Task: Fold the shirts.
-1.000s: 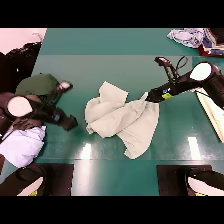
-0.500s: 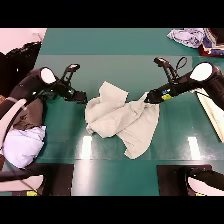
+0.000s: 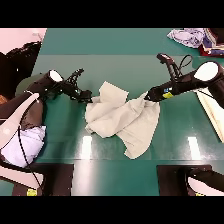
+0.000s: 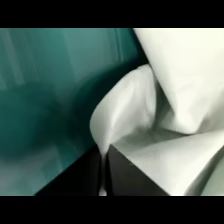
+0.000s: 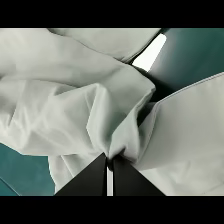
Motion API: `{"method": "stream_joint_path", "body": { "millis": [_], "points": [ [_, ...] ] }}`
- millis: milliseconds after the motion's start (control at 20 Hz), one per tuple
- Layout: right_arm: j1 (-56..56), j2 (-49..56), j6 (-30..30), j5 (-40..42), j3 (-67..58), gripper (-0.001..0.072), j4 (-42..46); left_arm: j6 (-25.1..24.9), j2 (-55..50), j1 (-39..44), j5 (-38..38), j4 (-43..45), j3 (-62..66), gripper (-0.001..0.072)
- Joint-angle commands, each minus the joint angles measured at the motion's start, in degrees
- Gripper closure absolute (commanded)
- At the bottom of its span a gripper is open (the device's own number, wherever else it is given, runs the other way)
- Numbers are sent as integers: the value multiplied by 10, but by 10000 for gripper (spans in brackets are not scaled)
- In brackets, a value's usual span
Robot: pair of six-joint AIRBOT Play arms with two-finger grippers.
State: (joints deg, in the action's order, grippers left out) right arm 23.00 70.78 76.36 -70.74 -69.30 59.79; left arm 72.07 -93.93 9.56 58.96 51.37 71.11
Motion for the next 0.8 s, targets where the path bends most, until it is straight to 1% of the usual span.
{"method": "stream_joint_path", "body": {
  "millis": [0,100,200,300,450,550,650,750],
  "points": [
    [-16,-2,2,-4,-19,694,5,3,20,-2,7,22,40,681],
    [-46,-2,5,-22,-84,694,19,17,84,-2,-1,104,91,681],
    [-78,-2,7,-44,-184,694,33,23,165,-2,2,195,162,680],
    [-99,-2,7,-61,-298,694,33,30,250,-2,-2,249,232,680],
    [-111,-2,7,-74,-464,694,34,30,368,-2,-34,254,305,680],
    [-111,-11,7,-73,-534,694,34,30,428,-2,-45,253,339,680],
    [-111,-55,7,-46,-520,694,34,30,475,-2,-56,251,360,680],
    [-111,-116,6,-4,-458,694,50,30,503,-2,-67,247,376,680]
  ]
}}
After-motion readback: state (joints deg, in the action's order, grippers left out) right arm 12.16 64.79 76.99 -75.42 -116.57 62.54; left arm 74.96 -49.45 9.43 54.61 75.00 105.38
